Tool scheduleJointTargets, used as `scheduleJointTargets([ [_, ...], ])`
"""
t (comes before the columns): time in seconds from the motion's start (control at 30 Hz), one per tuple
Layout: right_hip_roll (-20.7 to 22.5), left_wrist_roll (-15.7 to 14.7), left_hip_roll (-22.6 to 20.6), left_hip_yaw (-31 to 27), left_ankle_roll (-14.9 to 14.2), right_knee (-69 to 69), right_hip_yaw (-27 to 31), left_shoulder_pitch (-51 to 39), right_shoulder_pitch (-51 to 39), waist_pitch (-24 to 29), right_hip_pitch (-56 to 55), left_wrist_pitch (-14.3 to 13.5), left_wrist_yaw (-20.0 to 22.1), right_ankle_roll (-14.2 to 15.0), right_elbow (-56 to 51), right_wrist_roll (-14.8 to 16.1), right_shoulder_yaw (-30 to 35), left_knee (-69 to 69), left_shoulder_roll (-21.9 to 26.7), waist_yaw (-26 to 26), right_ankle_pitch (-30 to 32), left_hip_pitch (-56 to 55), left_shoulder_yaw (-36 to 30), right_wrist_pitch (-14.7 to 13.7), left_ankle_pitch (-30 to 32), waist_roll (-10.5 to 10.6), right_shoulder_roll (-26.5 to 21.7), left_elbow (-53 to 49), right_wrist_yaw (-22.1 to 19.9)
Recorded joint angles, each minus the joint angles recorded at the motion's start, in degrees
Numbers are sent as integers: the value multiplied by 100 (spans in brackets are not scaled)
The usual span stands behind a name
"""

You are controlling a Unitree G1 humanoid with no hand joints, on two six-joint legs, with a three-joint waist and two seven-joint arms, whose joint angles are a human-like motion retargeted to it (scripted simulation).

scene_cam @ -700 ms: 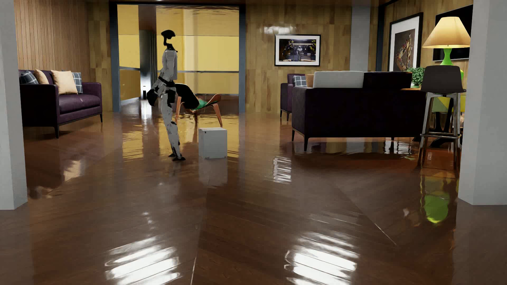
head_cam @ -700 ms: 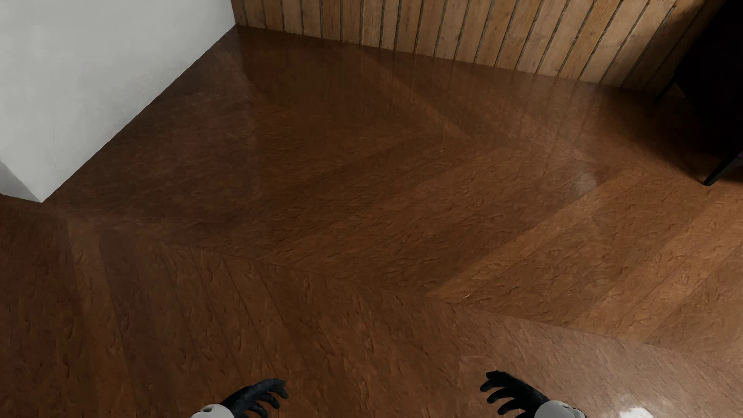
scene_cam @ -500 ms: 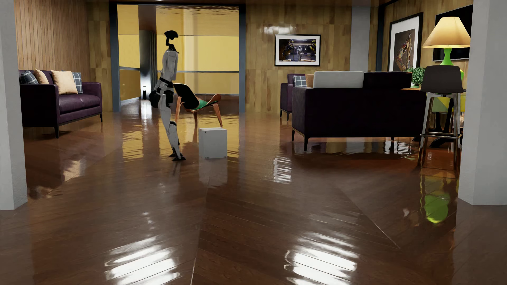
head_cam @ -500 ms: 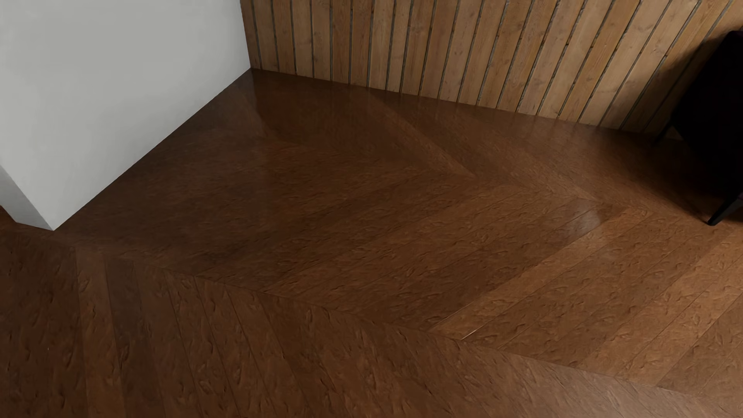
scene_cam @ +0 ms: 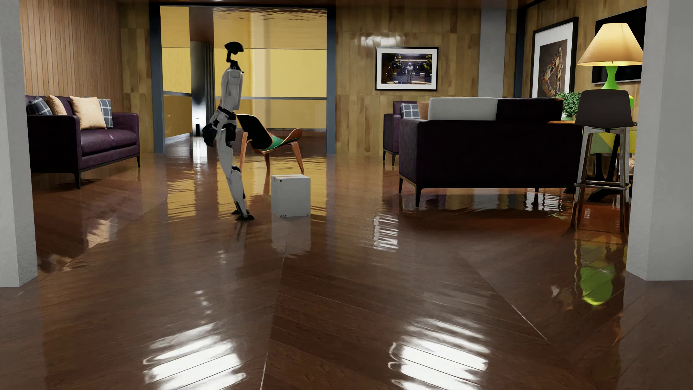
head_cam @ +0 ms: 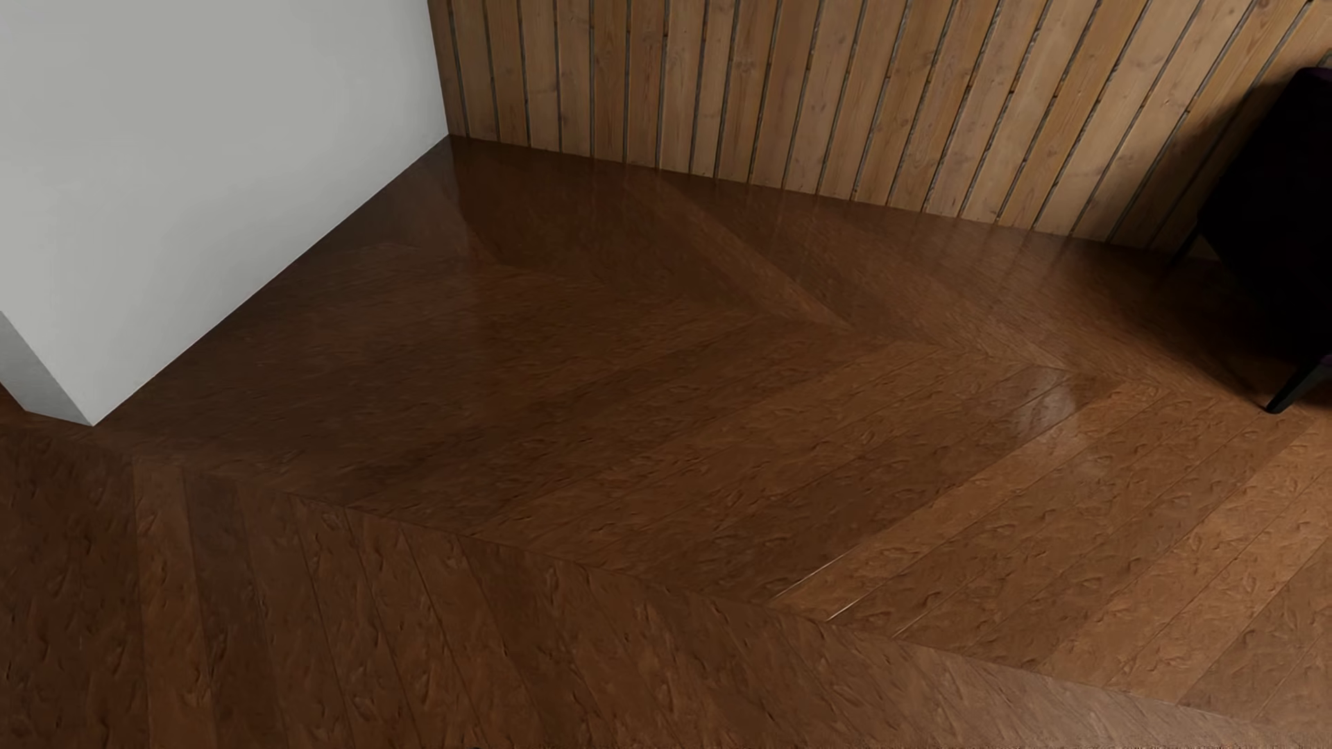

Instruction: Sit on box

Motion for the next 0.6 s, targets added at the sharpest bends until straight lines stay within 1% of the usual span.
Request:
scheduleJointTargets([
  [0.1, 5, 19, -13, 38, 23, 9, -7, -67, -34, 6, -6, 32, 52, 1, 69, 24, 10, -2, -14, -1, -21, 8, -38, 19, -14, -8, 3, 152, -55],
  [0.17, 25, -83, -21, 53, 55, 29, 10, -156, -100, 73, -41, 120, 118, -30, 37, -27, 106, -8, -15, -4, 4, 6, -49, 29, 14, -10, 8, 258, 6],
  [0.2, 37, -137, -26, 50, 83, 122, 20, -224, -162, 134, -108, 163, 131, -56, -4, -54, 174, -20, -1, -6, -13, -2, -67, 34, 46, -11, 7, 270, 41],
  [0.3, 59, -171, -8, -2, 175, 460, 86, -503, -448, 333, -465, 245, 155, -111, -171, -127, 511, 411, 14, -13, -25, -356, -277, 50, -30, -12, 27, 245, 106],
  [0.33, 42, -131, -7, 1, 147, 520, 118, -686, -687, 578, -495, 228, 125, -124, -193, -195, 630, 609, 11, -23, 15, -436, -437, 51, -62, -6, 35, 171, 103],
  [0.37, 32, -104, 24, -109, 172, 887, 165, -903, -897, 688, -857, 254, 109, -141, -271, -232, 786, 960, 9, -55, -64, -798, -622, 88, -113, 2, 42, 110, 85],
  [0.4, 11, -65, 70, -205, 147, 1391, 238, -1122, -1112, 848, -1298, 253, 80, -123, -355, -228, 952, 1325, 27, -80, -167, -1144, -806, 122, -162, 11, 48, -11, 58],
  [0.43, -33, -3, 135, -279, 75, 1900, 296, -1406, -1365, 1076, -1743, 217, -36, -68, -506, -215, 1089, 1706, 73, -103, -261, -1511, -1026, 123, -209, 9, 29, -178, 74],
  [0.5, -175, 140, 312, -463, -144, 2949, 367, -2012, -1870, 1551, -2771, 115, -154, 80, -955, -210, 1369, 2577, 253, -131, -493, -2443, -1619, 96, -350, -10, -55, -760, 29],
  [0.57, -290, 336, 410, -610, -214, 3989, 403, -2676, -2376, 2136, -3659, -39, -210, 148, -1429, -222, 1815, 3485, 487, -122, -767, -3268, -2350, 3, -554, -17, -191, -1434, -129],
  [0.6, -338, 441, 437, -684, -239, 4472, 422, -3052, -2627, 2419, -4092, -111, -288, 173, -1634, -236, 1997, 3938, 582, -115, -880, -3696, -2733, -50, -645, -12, -278, -1713, -138],
])
